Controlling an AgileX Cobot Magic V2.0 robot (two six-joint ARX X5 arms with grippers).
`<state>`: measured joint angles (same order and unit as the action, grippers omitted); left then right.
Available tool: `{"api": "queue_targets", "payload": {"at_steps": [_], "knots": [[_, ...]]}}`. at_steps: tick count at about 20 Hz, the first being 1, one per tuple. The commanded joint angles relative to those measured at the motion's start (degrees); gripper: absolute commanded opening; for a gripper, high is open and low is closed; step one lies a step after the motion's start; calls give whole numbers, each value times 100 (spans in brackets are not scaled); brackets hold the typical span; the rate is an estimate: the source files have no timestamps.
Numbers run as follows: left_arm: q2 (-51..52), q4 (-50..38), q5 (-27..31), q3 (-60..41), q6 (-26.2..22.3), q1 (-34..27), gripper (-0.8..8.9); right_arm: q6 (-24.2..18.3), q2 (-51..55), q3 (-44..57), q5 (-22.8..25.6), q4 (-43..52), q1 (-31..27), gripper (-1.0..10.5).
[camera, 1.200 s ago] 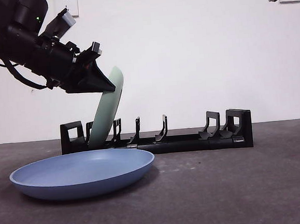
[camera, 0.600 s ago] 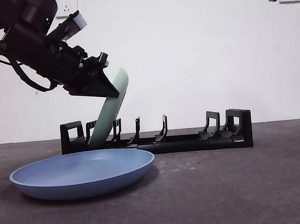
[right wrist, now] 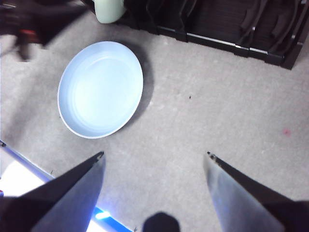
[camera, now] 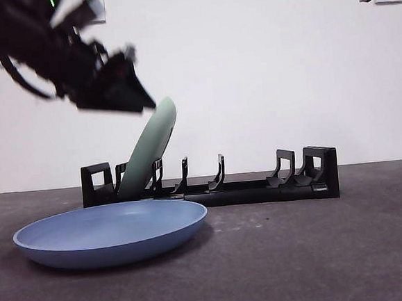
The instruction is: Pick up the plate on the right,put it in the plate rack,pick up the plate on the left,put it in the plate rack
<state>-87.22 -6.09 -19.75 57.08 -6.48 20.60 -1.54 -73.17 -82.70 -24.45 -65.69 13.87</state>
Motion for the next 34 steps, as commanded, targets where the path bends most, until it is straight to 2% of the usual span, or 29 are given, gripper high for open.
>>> {"api": "queue_targets", "payload": {"at_steps": [1, 3, 7, 9, 10, 12, 16, 18, 20, 22, 27, 30, 31, 34], "knots": [[522, 256, -280, -28, 44, 13, 166, -31, -11, 55, -4, 127, 7, 347], [1130, 785, -719, -28, 9, 28, 166, 26, -20, 55, -7, 199, 7, 347], [2514, 2026, -723, -28, -776, 221, 168, 313, -339, 55, -26, 562, 284, 347], [3211, 2540, -721, -28, -1091, 289, 246, 444, -669, 55, -24, 802, 549, 347], [3536, 2782, -702, -28, -1241, 321, 291, 476, -868, 55, -22, 927, 719, 347], [4113, 3294, -520, -28, -1484, 378, 317, 575, -1333, 55, 66, 1167, 1051, 347], [4909, 4586, -66, -28, -1934, 463, 318, 713, -2417, 55, 269, 1659, 1587, 347], [5053, 5156, 170, -28, -2229, 461, 320, 868, -2933, 55, 509, 1956, 1777, 347], [5047, 5685, 540, -28, -2273, 461, 321, 925, -3366, 55, 761, 2138, 1923, 346], [4981, 6011, 625, -28, -2361, 463, 322, 981, -3689, 55, 828, 2269, 2013, 346], [4651, 6041, 632, -28, -2490, 586, 320, 1217, -4140, 55, 837, 2592, 2111, 343], [4385, 6019, 632, -28, -2581, 920, 321, 1335, -4262, 55, 857, 2699, 2188, 341], [4280, 6019, 632, -28, -2625, 1038, 321, 1364, -4297, 55, 859, 2739, 2218, 331], [3923, 6067, 927, -28, -2726, 1497, 321, 1399, -4358, 55, 820, 2830, 2295, 169]]}}
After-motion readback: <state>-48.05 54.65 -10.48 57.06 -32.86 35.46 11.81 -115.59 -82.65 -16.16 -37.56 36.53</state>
